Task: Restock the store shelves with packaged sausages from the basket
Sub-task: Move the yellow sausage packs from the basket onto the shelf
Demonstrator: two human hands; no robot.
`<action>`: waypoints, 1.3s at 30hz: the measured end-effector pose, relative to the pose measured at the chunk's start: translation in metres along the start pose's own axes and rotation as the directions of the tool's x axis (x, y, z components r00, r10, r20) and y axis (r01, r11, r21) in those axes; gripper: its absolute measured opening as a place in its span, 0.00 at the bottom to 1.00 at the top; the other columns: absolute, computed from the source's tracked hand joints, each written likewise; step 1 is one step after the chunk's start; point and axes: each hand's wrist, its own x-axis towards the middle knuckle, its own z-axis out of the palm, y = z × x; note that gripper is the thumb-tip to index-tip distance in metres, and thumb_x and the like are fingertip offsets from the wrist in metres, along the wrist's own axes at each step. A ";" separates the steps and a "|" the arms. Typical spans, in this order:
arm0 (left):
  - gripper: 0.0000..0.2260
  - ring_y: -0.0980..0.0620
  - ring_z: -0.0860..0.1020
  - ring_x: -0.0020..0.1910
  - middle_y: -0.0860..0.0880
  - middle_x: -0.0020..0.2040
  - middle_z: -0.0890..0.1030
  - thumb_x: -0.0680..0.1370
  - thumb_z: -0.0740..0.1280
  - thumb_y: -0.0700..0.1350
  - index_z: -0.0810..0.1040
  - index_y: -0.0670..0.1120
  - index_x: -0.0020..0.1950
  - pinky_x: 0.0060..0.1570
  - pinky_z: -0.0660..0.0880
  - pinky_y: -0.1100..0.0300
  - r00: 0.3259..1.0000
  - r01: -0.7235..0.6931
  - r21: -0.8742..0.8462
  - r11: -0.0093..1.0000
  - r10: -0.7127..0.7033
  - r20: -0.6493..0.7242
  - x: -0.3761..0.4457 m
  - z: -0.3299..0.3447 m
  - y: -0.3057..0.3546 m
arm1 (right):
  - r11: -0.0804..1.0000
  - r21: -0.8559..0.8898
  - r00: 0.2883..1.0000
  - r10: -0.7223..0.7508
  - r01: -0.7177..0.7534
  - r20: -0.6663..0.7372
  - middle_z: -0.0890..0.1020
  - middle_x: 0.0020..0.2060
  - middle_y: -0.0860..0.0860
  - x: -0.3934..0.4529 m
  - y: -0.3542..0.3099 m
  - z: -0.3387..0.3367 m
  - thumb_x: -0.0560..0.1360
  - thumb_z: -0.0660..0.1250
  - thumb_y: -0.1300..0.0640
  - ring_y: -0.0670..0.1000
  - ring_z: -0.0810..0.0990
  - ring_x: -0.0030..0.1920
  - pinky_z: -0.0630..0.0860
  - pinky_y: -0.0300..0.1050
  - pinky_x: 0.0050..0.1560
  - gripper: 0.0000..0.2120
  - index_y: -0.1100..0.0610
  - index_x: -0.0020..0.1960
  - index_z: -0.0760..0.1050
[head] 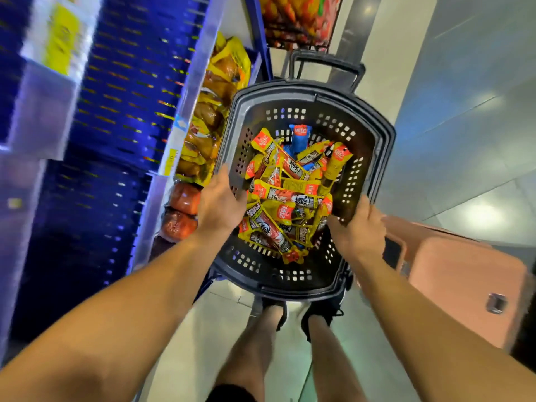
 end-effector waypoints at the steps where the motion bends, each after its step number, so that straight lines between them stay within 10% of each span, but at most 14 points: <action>1: 0.28 0.41 0.75 0.64 0.42 0.66 0.76 0.78 0.67 0.49 0.64 0.44 0.75 0.61 0.74 0.49 0.999 -0.045 0.020 0.999 0.044 0.032 -0.024 -0.011 0.009 | 0.998 -0.037 0.999 -0.042 0.043 0.018 0.64 0.74 0.57 -0.024 -0.006 -0.010 0.75 0.64 0.39 0.61 0.63 0.73 0.62 0.60 0.72 0.38 0.53 0.77 0.54; 12: 0.28 0.42 0.61 0.76 0.41 0.77 0.64 0.79 0.62 0.52 0.63 0.48 0.78 0.73 0.59 0.46 0.986 -0.164 0.072 0.984 0.165 0.000 -0.251 -0.073 0.120 | 0.829 -0.320 0.886 -0.454 0.459 0.097 0.59 0.78 0.53 -0.189 0.032 -0.145 0.77 0.59 0.38 0.59 0.53 0.78 0.47 0.54 0.76 0.39 0.51 0.80 0.48; 22: 0.29 0.42 0.59 0.76 0.45 0.78 0.63 0.79 0.62 0.58 0.61 0.50 0.78 0.73 0.58 0.40 0.960 -0.125 0.119 0.985 0.151 -0.238 -0.403 -0.082 0.198 | 0.464 -0.515 0.632 -0.746 0.721 0.212 0.59 0.78 0.53 -0.245 0.097 -0.259 0.75 0.63 0.38 0.61 0.50 0.78 0.51 0.59 0.76 0.41 0.49 0.80 0.48; 39: 0.29 0.46 0.51 0.79 0.48 0.80 0.56 0.80 0.58 0.61 0.55 0.56 0.79 0.76 0.48 0.45 0.932 -0.038 -0.023 0.999 0.027 -0.362 -0.375 -0.144 0.162 | 0.020 -0.622 0.388 -0.797 0.783 0.463 0.53 0.80 0.52 -0.242 -0.055 -0.275 0.77 0.60 0.36 0.58 0.45 0.79 0.46 0.57 0.77 0.41 0.48 0.80 0.42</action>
